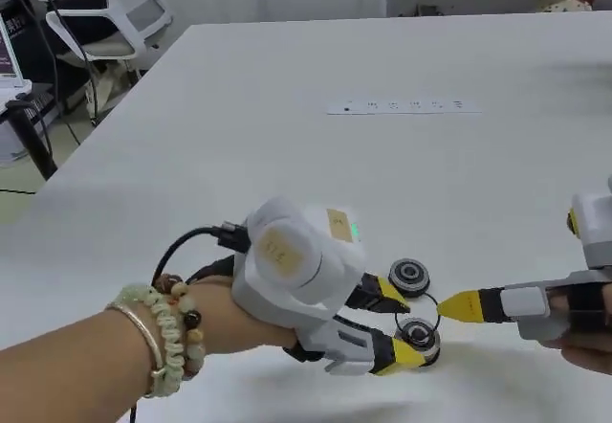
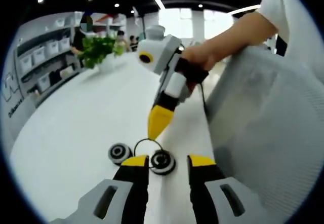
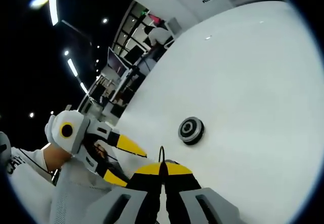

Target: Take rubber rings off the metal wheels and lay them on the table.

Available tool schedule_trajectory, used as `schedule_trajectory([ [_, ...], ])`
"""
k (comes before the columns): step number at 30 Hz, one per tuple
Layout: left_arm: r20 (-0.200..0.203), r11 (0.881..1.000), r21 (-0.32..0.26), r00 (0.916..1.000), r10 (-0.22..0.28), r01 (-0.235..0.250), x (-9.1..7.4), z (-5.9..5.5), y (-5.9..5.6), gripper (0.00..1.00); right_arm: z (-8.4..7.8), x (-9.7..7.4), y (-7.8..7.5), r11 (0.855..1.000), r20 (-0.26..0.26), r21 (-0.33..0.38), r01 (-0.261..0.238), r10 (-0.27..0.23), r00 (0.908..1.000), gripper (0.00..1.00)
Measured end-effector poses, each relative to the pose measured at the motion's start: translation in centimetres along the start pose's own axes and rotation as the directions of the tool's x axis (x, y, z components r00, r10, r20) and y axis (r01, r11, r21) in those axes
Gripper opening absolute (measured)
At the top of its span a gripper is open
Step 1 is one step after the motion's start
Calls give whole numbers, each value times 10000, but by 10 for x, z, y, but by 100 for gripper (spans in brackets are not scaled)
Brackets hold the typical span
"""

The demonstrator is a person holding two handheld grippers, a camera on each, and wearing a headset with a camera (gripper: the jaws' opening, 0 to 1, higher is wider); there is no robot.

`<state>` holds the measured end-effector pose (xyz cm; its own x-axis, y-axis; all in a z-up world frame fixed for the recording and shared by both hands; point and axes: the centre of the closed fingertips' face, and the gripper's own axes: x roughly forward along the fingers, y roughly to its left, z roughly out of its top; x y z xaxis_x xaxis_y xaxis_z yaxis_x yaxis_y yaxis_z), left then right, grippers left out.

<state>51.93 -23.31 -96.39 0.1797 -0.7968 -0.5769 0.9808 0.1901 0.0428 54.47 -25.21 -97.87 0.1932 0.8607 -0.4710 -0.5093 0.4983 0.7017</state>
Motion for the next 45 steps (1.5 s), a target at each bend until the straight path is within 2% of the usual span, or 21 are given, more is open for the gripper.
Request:
schedule_trajectory([
  [3,199,9997,160,9997,159,-162,-16,10,1,37,7,-2,4,9999,259,-131,-7,11,9997,0],
  [6,271,9991,102,9988,398,-401,-31,11,3,41,14,-4,10,9995,497,-306,-116,131,9987,0],
  [8,213,9986,4,9984,520,-520,-39,9,4,46,19,-6,13,9992,679,-359,-172,196,9975,0],
  [12,141,9940,19,9939,1093,-1094,-61,4,7,53,31,-14,20,9984,1208,-460,-325,378,9920,0],
  [15,126,9889,-153,9889,1480,-1478,-78,1,11,57,42,-21,25,9978,1737,-445,-499,570,9832,0],
  [17,155,9818,-167,9818,1894,-1891,-91,0,15,60,45,-25,26,9977,1866,-478,-480,562,9808,0],
  [19,152,9724,-416,9730,2303,-2295,-105,-4,18,61,51,-31,27,9971,2172,-623,-433,559,9745,0],
  [20,170,9693,-483,9701,2422,-2412,-109,-5,18,62,53,-34,28,9971,2348,-537,-532,644,9699,0],
  [23,108,9598,-611,9614,2750,-2739,-119,-12,17,64,58,-39,28,9970,2580,-464,-611,711,9635,0],
  [25,-258,9452,-717,9480,3173,-3184,-128,-26,17,65,61,-41,28,9971,2710,-498,-581,694,9601,0],
  [28,-311,9274,-1185,9349,3536,-3547,-138,-37,15,67,64,-44,31,9966,2879,-533,-626,753,9547,0],
  [33,-310,9041,-1820,9212,3878,-3867,-146,-51,8,67,69,-44,40,9942,3079,-509,-944,1056,9455,0],
  [34,-313,8998,-1952,9194,3920,-3903,-146,-54,7,67,72,-45,46,9918,3203,-430,-1206,1280,9386,0],
  [37,-214,8865,-2475,9170,3983,-3909,-143,-60,2,67,76,-46,53,9891,3374,-421,-1413,1472,9298,0],
  [41,-285,8823,-2631,9173,3973,-3903,-136,-66,-2,68,80,-47,59,9859,3537,-379,-1627,1655,9206,0],
  [45,-335,8801,-2800,9202,3901,-3833,-128,-69,-6,72,80,-44,63,9850,3482,-377,-1687,1711,9217,0],
])
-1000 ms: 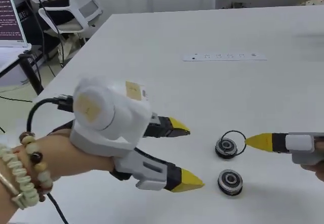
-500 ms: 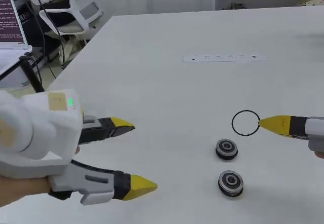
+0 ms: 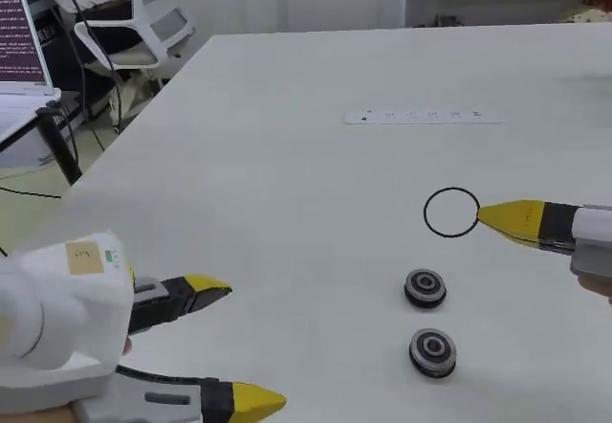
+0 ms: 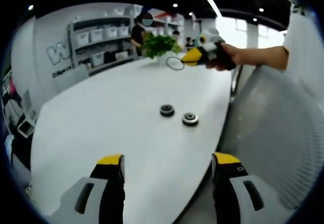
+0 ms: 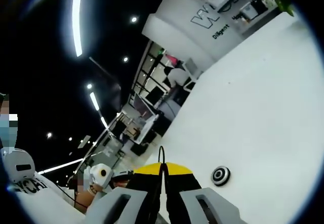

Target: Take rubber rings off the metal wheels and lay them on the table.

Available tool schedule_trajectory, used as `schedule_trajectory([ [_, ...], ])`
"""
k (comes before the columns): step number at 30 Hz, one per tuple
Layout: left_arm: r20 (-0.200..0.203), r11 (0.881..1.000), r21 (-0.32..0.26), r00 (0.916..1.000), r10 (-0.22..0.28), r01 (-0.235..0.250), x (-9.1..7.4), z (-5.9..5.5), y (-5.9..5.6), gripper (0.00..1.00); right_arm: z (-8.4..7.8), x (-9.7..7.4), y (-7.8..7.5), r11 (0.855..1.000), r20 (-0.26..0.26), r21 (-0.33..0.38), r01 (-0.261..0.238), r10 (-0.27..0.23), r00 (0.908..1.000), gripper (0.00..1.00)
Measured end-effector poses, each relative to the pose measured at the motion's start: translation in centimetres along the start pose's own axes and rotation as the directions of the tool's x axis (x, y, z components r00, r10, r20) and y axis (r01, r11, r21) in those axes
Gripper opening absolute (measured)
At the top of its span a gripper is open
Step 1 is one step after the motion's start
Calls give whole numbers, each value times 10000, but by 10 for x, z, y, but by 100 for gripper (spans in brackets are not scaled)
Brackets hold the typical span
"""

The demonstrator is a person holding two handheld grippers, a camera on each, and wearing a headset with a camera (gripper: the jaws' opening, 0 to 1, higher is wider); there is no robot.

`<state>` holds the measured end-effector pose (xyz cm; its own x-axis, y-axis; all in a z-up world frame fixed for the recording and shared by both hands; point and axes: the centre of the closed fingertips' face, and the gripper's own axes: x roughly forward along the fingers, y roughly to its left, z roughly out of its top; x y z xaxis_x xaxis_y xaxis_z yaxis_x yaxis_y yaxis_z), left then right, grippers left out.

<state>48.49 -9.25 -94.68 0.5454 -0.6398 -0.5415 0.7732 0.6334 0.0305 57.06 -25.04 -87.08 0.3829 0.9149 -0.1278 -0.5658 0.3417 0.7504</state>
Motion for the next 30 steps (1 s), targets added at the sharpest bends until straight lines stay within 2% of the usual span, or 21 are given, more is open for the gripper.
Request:
schedule_trajectory([
  [8,64,9997,-149,9998,181,-180,0,1,4,78,-3,15,15,9993,-236,-102,-347,345,9991,0],
  [10,68,9997,-140,9998,175,-174,1,1,4,80,-7,23,22,9986,-510,-294,-443,427,9978,0],
  [11,59,9998,-132,9998,169,-168,1,1,3,80,-11,27,26,9970,-816,-565,-527,480,9955,0],
  [13,62,9998,-126,9999,129,-128,1,1,3,80,-15,35,31,9959,-1015,-667,-603,534,9934,0],
  [15,69,9999,-94,9999,115,-114,2,1,3,81,-22,45,38,9938,-1368,-773,-804,694,9882,0],
  [20,82,9997,-95,9997,234,-234,1,1,5,82,-46,66,40,9836,-2613,-1600,-837,395,9645,0],
  [26,169,9993,-158,9993,333,-330,0,2,7,82,-63,85,35,9752,-3312,-2092,-725,-9,9436,0],
  [30,169,9991,-197,9992,373,-370,0,1,8,81,-76,94,20,9785,-3538,-2032,-366,-385,9345,0],
])
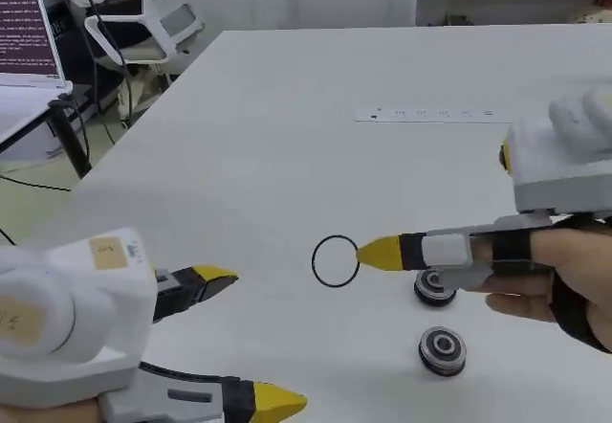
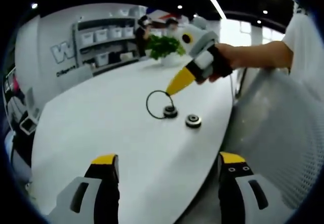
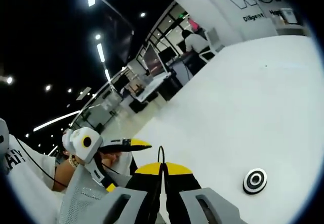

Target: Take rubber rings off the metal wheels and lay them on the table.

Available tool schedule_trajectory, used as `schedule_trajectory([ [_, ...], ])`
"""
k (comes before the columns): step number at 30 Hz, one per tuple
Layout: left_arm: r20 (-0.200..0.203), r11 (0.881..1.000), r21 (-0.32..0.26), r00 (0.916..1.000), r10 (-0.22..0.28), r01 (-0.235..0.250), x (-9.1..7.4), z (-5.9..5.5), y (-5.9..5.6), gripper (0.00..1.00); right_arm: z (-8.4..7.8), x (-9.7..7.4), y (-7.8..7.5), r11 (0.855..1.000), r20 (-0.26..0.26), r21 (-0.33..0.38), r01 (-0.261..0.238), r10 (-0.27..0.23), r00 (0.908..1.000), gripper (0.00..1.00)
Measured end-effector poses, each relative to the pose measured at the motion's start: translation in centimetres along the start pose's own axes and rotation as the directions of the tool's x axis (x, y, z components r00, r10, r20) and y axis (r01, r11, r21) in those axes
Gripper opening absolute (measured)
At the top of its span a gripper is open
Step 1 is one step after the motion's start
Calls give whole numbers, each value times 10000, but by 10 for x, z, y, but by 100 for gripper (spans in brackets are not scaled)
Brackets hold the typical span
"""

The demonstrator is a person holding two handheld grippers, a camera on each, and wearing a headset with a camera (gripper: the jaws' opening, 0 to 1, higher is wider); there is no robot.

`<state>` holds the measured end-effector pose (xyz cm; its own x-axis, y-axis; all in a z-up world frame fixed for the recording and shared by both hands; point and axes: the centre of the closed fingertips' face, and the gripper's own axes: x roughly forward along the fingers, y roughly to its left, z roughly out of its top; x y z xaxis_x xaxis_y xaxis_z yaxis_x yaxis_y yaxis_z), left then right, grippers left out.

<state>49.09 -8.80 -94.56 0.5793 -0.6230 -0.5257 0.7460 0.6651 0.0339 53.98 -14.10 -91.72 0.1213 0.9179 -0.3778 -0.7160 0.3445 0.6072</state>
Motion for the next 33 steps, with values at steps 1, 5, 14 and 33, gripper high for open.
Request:
schedule_trajectory([
  [1,-15,10000,14,10000,11,-11,0,0,0,81,-4,3,-3,9999,-55,60,91,-91,9999,0],
  [5,-53,10000,-30,10000,-6,6,0,-1,0,81,-32,9,-12,9993,-638,346,172,-150,9979,0],
  [14,41,10000,-75,10000,62,-61,0,0,1,81,-62,15,-18,9988,-1577,278,411,-362,9868,0],
  [33,146,9999,-140,9999,29,-27,0,1,-1,80,-81,19,-39,9936,-2009,-165,1118,-1128,9731,0],
])
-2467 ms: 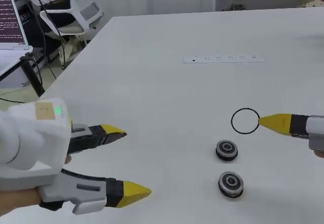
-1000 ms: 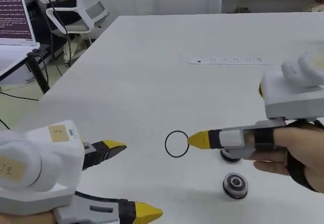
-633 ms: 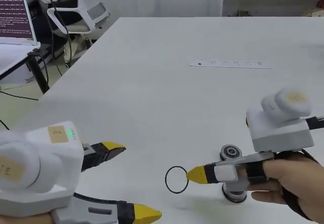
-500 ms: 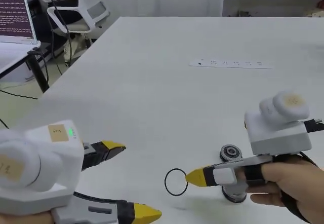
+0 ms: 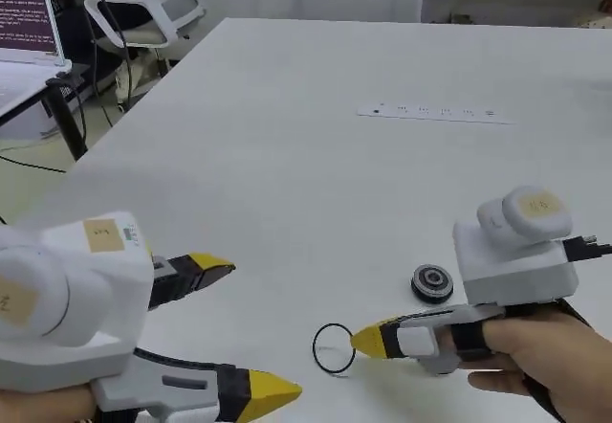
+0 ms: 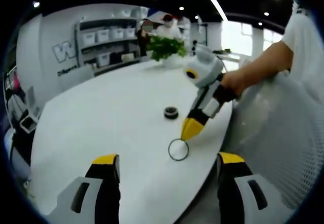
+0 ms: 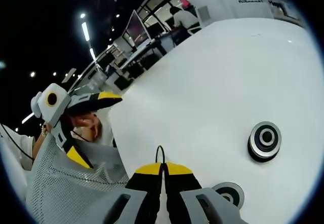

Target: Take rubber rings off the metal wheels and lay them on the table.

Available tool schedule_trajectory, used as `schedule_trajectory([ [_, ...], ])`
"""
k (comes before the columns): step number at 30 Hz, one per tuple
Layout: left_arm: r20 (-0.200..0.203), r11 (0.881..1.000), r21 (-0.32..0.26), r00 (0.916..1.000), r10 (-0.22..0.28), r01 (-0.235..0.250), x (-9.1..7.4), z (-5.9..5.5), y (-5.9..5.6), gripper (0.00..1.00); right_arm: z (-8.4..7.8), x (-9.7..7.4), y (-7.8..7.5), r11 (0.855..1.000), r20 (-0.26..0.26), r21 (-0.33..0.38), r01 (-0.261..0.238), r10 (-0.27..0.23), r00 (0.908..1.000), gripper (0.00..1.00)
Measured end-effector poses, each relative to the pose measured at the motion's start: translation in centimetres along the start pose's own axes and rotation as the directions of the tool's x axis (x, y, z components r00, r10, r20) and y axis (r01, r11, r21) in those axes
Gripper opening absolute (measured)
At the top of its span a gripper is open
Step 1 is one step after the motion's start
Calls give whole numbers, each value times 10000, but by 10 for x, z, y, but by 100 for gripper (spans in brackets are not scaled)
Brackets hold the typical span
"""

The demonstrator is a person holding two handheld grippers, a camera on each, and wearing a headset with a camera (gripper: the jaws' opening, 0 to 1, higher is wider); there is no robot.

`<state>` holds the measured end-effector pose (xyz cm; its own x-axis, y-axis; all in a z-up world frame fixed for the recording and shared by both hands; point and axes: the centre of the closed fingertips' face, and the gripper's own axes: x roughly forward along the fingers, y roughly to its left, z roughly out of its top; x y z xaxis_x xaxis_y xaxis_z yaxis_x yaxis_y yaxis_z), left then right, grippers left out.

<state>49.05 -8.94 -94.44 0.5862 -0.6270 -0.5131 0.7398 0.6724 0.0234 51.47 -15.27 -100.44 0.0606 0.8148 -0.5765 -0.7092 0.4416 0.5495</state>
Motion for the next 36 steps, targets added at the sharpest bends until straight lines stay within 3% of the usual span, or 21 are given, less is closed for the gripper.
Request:
schedule_trajectory([
  [8,21,10000,-45,10000,-42,42,0,0,-1,79,-2,2,-9,9975,-83,-506,498,-502,9987,0],
  [20,5,10000,-54,10000,-51,51,0,-2,-1,79,4,-6,-19,9945,140,-516,913,-907,9958,9],
  [27,-9,10000,-23,10000,-78,78,0,-1,-1,79,8,-12,-24,9830,195,-1236,1357,-1343,9908,15],
  [31,-17,10000,-6,10000,-95,95,0,-1,-2,79,9,-16,-28,9605,60,-2212,1690,-1720,9851,23],
  [33,-31,9999,8,9999,-102,102,0,-2,-2,79,14,-19,-24,9523,279,-2542,1688,-1673,9855,25],
  [36,-66,9999,21,9999,-145,145,0,-2,-2,79,19,-24,-20,9528,427,-2603,1564,-1505,9877,27],
])
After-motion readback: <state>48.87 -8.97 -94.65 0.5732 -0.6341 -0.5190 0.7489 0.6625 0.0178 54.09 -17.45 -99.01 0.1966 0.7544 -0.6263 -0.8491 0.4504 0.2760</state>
